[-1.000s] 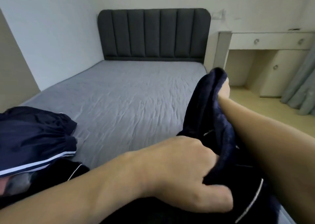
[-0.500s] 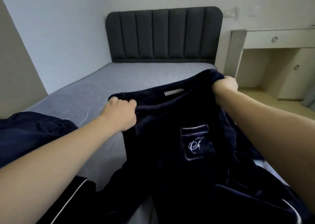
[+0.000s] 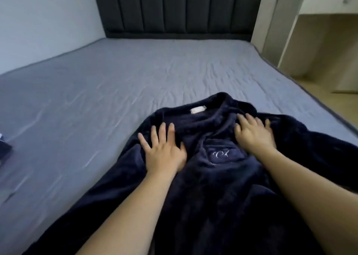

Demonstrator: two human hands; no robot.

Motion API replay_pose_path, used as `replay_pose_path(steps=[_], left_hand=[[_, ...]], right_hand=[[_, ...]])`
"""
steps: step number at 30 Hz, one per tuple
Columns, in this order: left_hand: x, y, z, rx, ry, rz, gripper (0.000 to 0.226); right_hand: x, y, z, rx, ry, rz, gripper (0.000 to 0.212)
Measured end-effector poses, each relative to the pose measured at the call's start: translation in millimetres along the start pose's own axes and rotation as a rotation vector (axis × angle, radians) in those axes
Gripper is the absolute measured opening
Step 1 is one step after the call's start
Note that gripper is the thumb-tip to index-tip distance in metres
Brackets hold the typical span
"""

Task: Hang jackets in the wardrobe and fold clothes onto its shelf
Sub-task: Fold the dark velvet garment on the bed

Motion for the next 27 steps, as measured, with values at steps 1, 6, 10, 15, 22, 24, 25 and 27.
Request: replay_pose_path(steps=[1,6,10,15,22,24,25,27], left_hand=[[7.0,0.6,-10.9,0.001,-0.016,0.006,0.065],[3.7,-1.0,-7.1,0.061,-0.082,0.047,0.07],[-43.6,12.3,7.3,-0.029,0.015,0.103,0.065],[-139.3,40.7,19.9,-0.028,0.25,0.055,0.063],[-244.9,66.2,63.9,-1.062,0.454,0.477,0.053],[-266.0,59.4,85.2,-1.366,0.779,0.557,0.043],[-276.1,54.7,97.3,-1.43,0.905,0.531,0.044],[-288.5,45.5,113.1,-1.557,1.048,0.428,0.045]], right_hand=[[6.1,-2.5,-8.4,-0.009,-0.031,0.02,0.055],[6.5,-0.3,-6.7,0.034,0.012,0.023,0.058],[-53.2,13.7,13.0,0.246,0.206,0.046,0.063],[-170.2,13.9,65.9,0.474,0.27,0.02,0.057],[-320.0,-13.1,130.5,0.642,0.394,-0.194,0.108],[-332.9,-9.8,140.4,0.641,0.272,-0.157,0.067],[-335.3,-7.2,144.5,0.716,0.189,-0.193,0.041],[-343.7,0.5,157.1,1.139,0.109,-0.314,0.015]])
Point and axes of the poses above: each hand's wrist, its own x-axis towards the middle knuckle, its own z-axis out of the back of the hand, y = z × x, the point moved 3 cm from there along x, towards the middle knuckle, and after that the axes turned 14 degrees about z, right-handed, at the moved point
